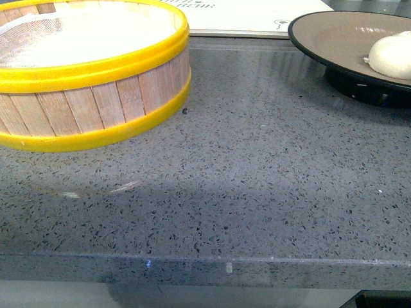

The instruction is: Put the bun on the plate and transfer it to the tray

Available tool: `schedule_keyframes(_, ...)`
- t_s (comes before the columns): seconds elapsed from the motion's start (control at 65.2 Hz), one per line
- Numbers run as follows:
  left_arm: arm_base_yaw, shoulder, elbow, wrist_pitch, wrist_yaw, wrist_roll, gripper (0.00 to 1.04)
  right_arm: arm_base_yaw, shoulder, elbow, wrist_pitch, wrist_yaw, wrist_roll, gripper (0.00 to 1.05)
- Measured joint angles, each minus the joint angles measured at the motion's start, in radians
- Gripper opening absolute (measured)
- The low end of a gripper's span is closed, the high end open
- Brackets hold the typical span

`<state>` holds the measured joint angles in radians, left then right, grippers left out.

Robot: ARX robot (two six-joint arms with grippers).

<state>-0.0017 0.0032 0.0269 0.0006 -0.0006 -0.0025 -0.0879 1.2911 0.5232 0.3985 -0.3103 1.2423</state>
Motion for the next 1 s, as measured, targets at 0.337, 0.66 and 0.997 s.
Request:
schedule_keyframes(0.337,0.0,0.0,0.0,0.0,0.0,0.0,0.98,0.0,-0.025,-0.023,-0.025,-0.011,-0.002,0.03)
schedule_keyframes(0.66,0.0,0.0,0.0,0.0,0.0,0.0,0.98,-0.001,-0.059,-0.022,-0.033,-0.026,-0.001,0.02)
schedule_keyframes(0.997,0.0,0.0,0.0,0.0,0.0,0.0,0.98,-0.016,-0.066,0.025,0.02,-0.027,0.016,0.02)
